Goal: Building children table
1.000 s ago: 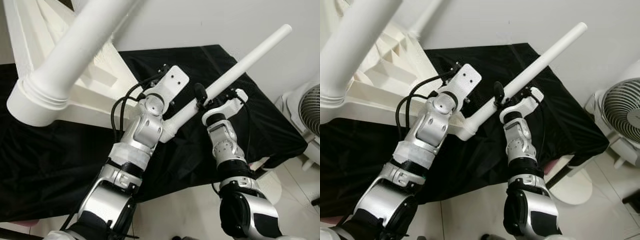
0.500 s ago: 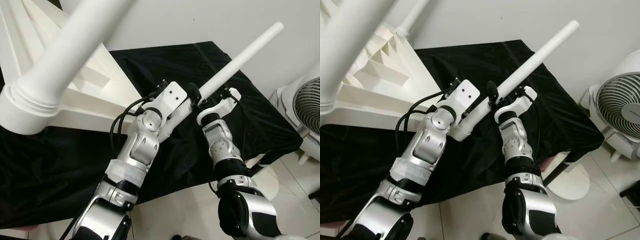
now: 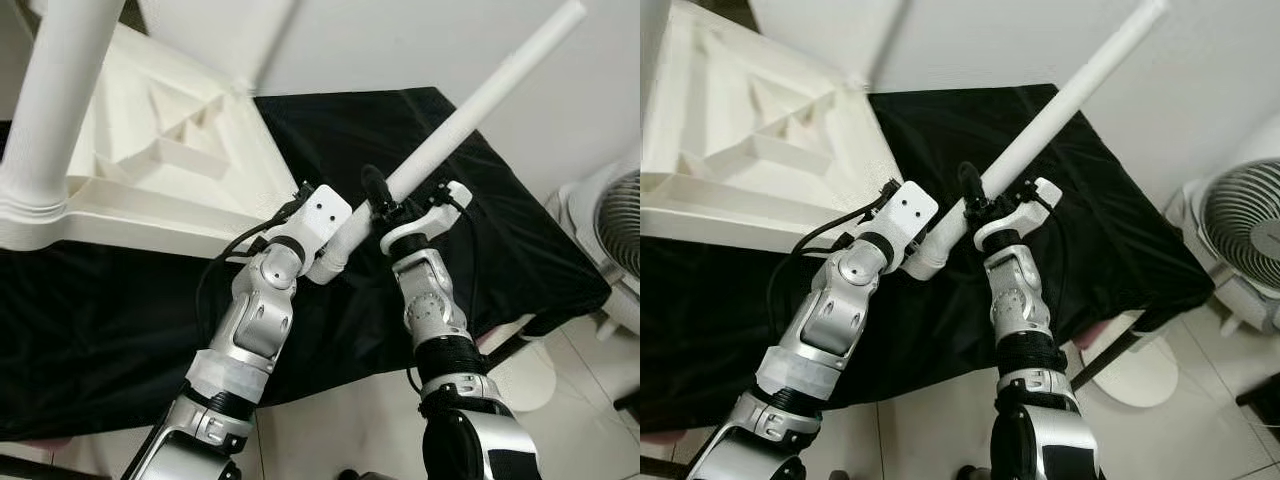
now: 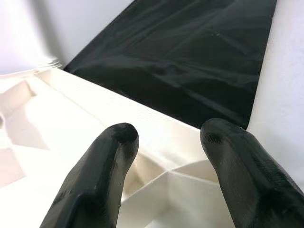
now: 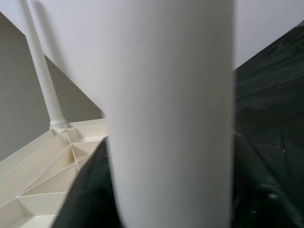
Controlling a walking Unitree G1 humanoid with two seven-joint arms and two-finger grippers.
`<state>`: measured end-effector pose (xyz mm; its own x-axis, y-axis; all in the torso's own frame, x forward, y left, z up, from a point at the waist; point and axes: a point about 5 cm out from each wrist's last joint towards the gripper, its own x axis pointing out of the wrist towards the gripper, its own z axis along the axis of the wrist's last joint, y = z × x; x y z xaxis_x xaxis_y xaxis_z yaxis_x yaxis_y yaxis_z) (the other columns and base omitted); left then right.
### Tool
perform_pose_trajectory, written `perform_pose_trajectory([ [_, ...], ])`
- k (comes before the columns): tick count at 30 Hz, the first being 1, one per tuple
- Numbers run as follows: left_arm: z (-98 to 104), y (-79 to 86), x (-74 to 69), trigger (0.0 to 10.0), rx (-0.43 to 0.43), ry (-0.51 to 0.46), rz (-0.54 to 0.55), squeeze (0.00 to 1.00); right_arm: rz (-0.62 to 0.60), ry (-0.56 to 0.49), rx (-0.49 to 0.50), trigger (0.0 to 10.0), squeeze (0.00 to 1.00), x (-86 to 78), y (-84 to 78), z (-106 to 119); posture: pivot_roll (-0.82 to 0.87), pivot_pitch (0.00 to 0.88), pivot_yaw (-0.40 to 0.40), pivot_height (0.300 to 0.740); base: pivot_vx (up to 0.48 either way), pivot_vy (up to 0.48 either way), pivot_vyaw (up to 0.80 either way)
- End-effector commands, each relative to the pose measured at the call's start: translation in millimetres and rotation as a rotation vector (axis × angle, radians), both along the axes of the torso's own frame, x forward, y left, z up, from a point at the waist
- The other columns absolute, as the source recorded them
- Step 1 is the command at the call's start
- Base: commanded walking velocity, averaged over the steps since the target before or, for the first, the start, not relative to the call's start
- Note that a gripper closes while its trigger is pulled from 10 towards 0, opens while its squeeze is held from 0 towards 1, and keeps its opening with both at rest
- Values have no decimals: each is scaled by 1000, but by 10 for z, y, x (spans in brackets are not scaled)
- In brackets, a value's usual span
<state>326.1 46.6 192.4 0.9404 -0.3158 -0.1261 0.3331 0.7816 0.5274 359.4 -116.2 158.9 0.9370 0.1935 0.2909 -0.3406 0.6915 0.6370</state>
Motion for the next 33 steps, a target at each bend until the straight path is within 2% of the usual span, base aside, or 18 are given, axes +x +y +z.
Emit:
perform_pose_trajectory([
  [1, -47, 53, -12, 10000, 0, -9, 47, 0, -50, 392, 126, 0, 0, -311, -101, -905, 130, 111, 26, 740, 0, 0, 0],
  [9, -27, 60, -2, 10000, 6, -27, 43, 0, -53, 363, 158, 0, 0, -387, -176, -874, 124, 111, 25, 740, 0, 0, 0],
  [11, -16, 66, 0, 10000, 10, -33, 42, 0, -73, 370, 175, 0, 0, -459, -207, -877, 125, 114, 24, 740, 0, 0, 0],
  [14, -17, 80, 7, 10000, 21, -36, 42, 0, -44, 317, 167, 0, 0, -677, -178, -774, 123, 121, 30, 740, 0, 0, 0],
  [18, -21, 76, 10, 10000, 23, -35, 40, 0, -23, 278, 152, 0, 0, -785, -167, -693, 122, 123, 33, 740, 0, 0, 0],
  [21, -22, 59, 8, 10000, 24, -38, 30, 0, -1, 237, 181, 0, 0, -911, -178, -572, 122, 123, 37, 740, 0, 0, 0],
  [26, 4, 63, 46, 10000, 29, -47, 32, 0, 1, 203, 197, 0, 0, -984, -238, -458, 115, 122, 48, 740, 0, 0, 0],
  [33, 25, 55, 59, 10000, 44, -59, 27, 0, -11, 195, 306, 0, 0, -990, -291, -294, 115, 119, 48, 740, 0, 0, 0],
])
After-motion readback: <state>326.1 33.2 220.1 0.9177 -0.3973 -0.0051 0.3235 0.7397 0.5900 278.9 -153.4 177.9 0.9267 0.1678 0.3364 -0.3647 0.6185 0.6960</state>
